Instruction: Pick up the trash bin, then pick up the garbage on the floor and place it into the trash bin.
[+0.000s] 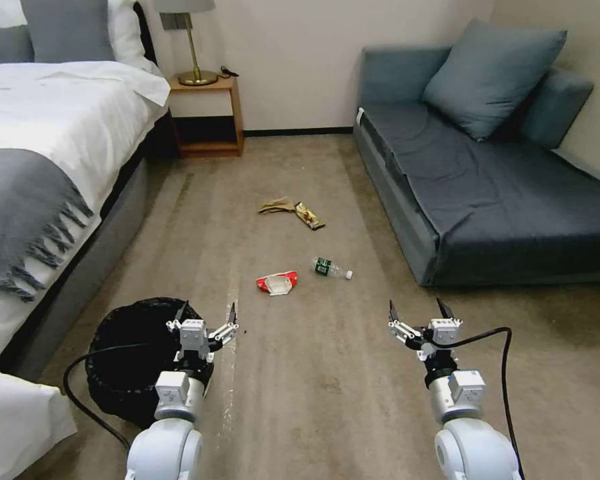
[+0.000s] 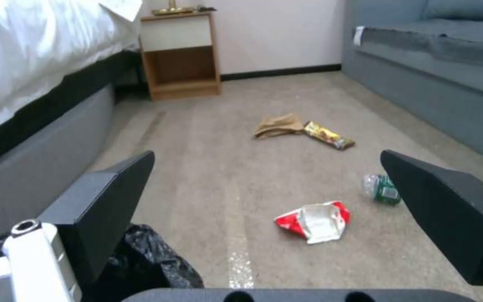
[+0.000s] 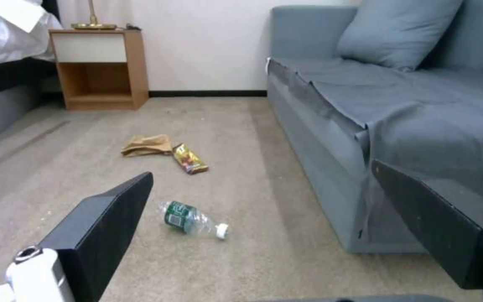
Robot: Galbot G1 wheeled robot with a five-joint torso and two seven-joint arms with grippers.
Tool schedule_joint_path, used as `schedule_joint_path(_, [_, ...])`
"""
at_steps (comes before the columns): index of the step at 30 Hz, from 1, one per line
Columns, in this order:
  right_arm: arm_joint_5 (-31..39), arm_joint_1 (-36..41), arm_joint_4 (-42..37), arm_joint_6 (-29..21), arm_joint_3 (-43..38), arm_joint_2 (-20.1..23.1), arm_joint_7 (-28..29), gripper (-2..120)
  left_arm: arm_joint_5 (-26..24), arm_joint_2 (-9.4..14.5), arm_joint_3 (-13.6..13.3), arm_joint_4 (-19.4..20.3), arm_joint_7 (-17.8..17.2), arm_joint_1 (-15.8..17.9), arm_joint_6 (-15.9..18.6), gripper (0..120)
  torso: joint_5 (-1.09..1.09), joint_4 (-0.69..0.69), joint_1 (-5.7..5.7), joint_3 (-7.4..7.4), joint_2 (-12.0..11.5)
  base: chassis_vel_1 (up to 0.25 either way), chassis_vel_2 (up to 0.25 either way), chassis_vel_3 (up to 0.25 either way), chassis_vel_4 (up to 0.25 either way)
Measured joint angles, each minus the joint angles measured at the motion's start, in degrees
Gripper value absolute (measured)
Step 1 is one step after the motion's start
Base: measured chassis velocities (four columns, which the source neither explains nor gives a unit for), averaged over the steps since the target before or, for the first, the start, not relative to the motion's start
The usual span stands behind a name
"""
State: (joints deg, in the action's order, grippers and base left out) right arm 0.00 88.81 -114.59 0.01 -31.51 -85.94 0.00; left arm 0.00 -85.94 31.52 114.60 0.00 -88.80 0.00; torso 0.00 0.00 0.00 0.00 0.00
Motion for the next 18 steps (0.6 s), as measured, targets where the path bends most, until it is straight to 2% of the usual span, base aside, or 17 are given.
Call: schedule_joint_path(18, [0.0, 0.0, 0.0, 0.0, 0.0, 0.0, 0.0, 100, 0.0, 0.0, 0.0, 0.0, 0.0, 0.0, 0.0, 100, 0.0, 0.0, 0.0, 0.0, 0.0, 0.0, 0.0, 0.0, 0.0])
